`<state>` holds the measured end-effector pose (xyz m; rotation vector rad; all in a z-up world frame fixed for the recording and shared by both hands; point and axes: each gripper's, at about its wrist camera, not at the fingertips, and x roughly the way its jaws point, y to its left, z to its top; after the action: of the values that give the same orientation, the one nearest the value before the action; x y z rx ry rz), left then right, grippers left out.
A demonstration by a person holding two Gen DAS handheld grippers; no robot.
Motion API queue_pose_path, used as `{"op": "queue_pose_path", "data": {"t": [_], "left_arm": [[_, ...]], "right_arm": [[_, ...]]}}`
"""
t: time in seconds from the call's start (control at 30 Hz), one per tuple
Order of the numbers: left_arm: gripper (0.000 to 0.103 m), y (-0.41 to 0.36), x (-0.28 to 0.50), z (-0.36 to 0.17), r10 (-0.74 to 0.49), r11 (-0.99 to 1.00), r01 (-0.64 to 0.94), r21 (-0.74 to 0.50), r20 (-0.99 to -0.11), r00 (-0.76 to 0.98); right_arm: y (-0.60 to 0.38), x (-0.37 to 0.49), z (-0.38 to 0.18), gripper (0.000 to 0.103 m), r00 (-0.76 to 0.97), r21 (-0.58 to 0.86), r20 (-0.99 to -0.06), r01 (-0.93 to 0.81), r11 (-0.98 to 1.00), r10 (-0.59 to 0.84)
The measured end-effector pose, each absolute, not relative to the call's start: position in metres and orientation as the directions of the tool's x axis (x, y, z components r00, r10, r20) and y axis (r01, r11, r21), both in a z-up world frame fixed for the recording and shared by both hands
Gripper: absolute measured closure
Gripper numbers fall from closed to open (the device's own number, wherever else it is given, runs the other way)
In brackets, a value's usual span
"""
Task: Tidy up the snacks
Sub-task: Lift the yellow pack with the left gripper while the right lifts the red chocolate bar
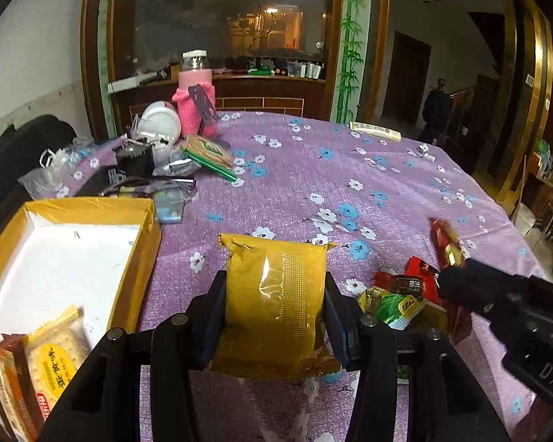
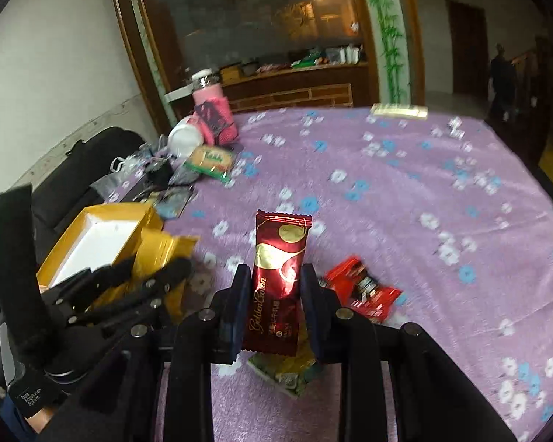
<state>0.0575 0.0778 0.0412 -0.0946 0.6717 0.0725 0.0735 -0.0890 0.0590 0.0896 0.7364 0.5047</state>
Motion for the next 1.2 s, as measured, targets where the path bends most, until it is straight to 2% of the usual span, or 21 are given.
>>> {"op": "queue_pose_path", "data": {"t": [0.33,1.2], "left_arm": [[0.052,0.071,0.048,0.046,0.116,0.992,-0.123,0.026,-0.565,0.817],[0.052,0.067,0.043,0.050,0.156,0.987,-0.146,0.061,-0.530,0.834]], "right_arm": [[-0.089,0.070,0.058,0.077,0.627,0.262,-0.609,-0.420,0.869,0.486],[-0.087,0.067,0.055,0.077,0.629,0.249,-0.610,-0.425,0.870,0.482]]}}
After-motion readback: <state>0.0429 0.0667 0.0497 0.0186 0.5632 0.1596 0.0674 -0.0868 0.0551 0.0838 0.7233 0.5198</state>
